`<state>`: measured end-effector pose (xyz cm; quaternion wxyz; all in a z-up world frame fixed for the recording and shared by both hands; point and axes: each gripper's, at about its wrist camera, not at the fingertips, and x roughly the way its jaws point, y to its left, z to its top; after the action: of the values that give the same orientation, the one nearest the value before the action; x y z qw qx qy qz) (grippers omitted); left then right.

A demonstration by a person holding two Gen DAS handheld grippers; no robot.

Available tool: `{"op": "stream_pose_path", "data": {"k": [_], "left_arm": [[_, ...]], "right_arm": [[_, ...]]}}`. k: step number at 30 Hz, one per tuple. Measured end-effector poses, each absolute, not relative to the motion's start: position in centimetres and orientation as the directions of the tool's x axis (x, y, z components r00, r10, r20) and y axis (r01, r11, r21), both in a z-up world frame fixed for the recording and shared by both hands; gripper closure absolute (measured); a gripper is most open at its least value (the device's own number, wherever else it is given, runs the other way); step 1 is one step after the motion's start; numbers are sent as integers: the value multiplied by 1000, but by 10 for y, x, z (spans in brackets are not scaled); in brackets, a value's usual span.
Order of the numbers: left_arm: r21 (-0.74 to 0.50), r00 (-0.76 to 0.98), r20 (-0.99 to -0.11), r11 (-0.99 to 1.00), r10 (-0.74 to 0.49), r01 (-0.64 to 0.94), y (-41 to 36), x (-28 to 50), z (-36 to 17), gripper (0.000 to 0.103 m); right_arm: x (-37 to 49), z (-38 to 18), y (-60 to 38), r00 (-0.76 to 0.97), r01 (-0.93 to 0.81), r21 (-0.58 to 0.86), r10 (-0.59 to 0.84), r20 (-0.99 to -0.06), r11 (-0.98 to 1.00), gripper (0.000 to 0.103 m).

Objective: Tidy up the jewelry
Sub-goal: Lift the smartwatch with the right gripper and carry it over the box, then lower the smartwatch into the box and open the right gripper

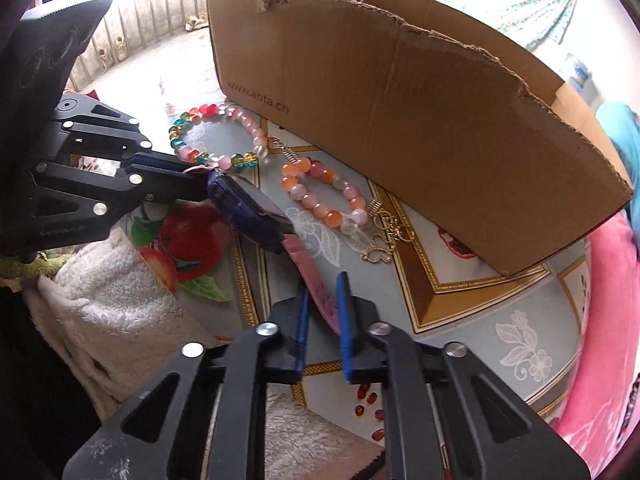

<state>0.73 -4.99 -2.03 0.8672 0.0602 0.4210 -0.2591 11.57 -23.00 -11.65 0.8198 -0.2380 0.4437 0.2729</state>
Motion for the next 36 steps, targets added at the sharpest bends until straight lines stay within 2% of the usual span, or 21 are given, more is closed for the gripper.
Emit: {"op": "stream_pose_path", "data": {"k": [4,7,10,15,17,20,23,27,30,33,36], "left_arm": [[-95,534,-748,860,-394,502,-49,6,-11,100],[-88,570,-713,859,-408,504,-37,-2,12,100],[-79,617,-657,854,-433,514,-29,-3,48,100],[11,719,-535,847,-444,531,-24,8,114,100],[-3,723,-514,844,-462,537,-21,28,134,100],[-52,689,-544,839,-479,542,-15,73,149,100],[-119,607,-640,841,-472,528,-20,129,142,100],[-199,480,-748,844,-459,498,-30,194,111,100],[-250,372,-807,836,-459,489,-37,229,89,99],[-231,323,-857,859,-402,456,-43,256,73,98],[-223,304,-879,881,-367,418,-43,270,68,92]], "right_arm": [[105,-104,-239,500,-619,-147,243,-831,771,100],[88,-80,-244,547,-592,-163,245,-801,789,100],[76,-43,-247,598,-566,-159,270,-755,809,100],[76,23,-252,685,-534,-179,299,-664,827,100],[94,40,-251,682,-535,-162,311,-662,829,100],[153,45,-250,601,-552,-70,338,-724,831,100],[217,28,-235,500,-530,31,342,-796,847,100],[278,4,-239,371,-490,95,306,-877,867,100],[308,-17,-228,324,-481,27,206,-923,876,98],[335,-31,-224,276,-489,1,155,-949,872,89],[351,-32,-225,287,-486,-55,100,-953,872,82]]}}
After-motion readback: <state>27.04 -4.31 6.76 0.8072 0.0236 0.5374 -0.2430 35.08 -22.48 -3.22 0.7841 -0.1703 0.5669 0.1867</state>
